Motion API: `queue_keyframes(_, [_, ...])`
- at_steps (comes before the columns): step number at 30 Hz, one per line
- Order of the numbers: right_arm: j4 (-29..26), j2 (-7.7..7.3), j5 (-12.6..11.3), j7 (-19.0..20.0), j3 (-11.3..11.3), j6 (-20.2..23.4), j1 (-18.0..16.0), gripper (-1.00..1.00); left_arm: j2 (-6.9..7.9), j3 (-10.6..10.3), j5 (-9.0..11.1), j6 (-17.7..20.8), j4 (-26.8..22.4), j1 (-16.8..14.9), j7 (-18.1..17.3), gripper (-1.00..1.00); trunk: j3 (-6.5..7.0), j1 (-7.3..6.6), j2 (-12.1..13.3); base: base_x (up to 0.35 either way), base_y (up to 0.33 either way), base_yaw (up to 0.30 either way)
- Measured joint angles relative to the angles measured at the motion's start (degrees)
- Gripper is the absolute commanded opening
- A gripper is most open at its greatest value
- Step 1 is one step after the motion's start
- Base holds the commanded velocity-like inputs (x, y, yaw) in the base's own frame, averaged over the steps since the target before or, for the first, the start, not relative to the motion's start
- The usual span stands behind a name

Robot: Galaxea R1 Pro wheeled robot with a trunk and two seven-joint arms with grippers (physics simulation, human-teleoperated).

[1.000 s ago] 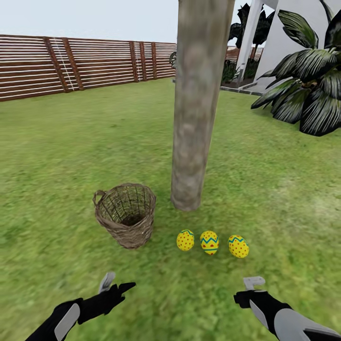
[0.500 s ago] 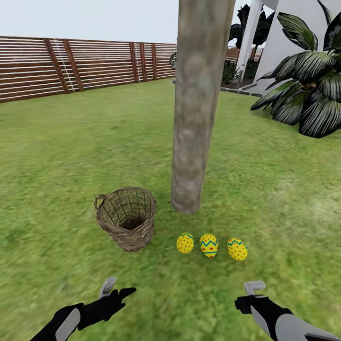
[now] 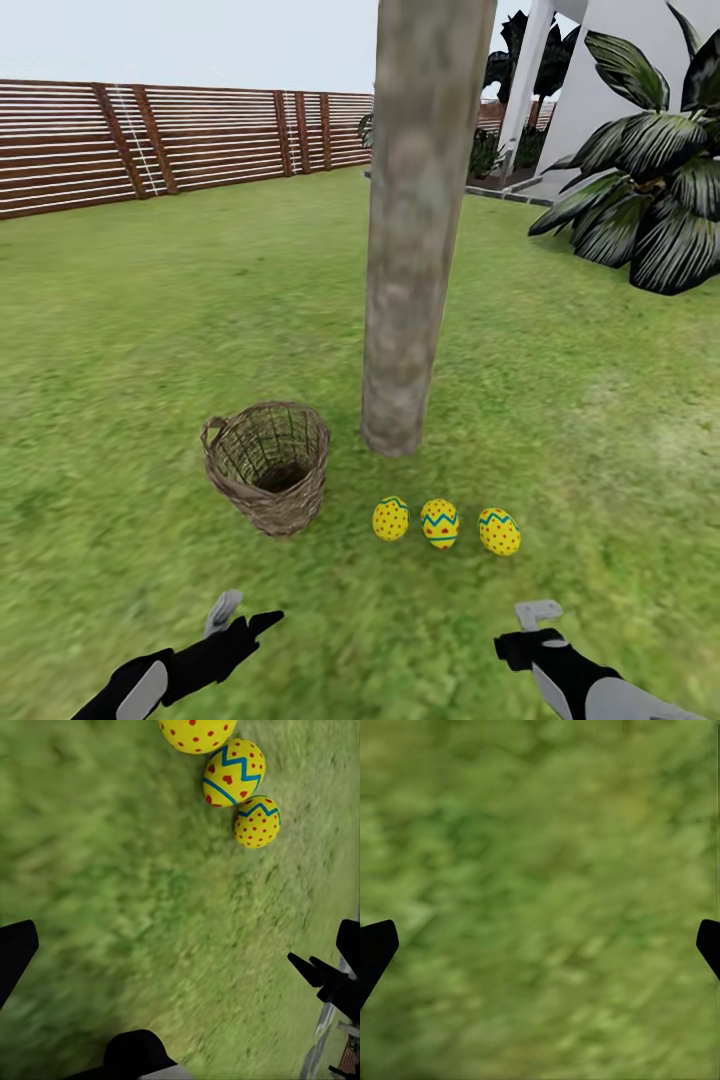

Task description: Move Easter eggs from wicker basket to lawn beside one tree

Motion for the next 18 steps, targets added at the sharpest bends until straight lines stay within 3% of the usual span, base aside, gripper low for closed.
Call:
queue_keyframes(6, [1.2,0.01,0.1,0.0,0.0,-2.3,1.0,1.00,-0.16,-0.6,-0.1,-1.3,2.5,0.0,0.1,1.00,1.08,-1.32,2.4,0.000,0.000,0.000])
queue_keyframes(10, [1.3,0.01,0.1,0.0,0.0,-3.9,2.5,1.00,-1.50,-2.5,-0.1,-3.0,5.0,0.0,0.2,1.00,1.79,-2.20,4.0,0.000,0.000,0.000])
queue_keyframes(18, [1.4,-0.02,0.0,-0.1,0.0,-4.1,4.2,1.00,-1.73,-2.7,-0.1,-3.2,6.1,0.0,0.3,1.00,3.23,-3.95,7.2,0.000,0.000,0.000])
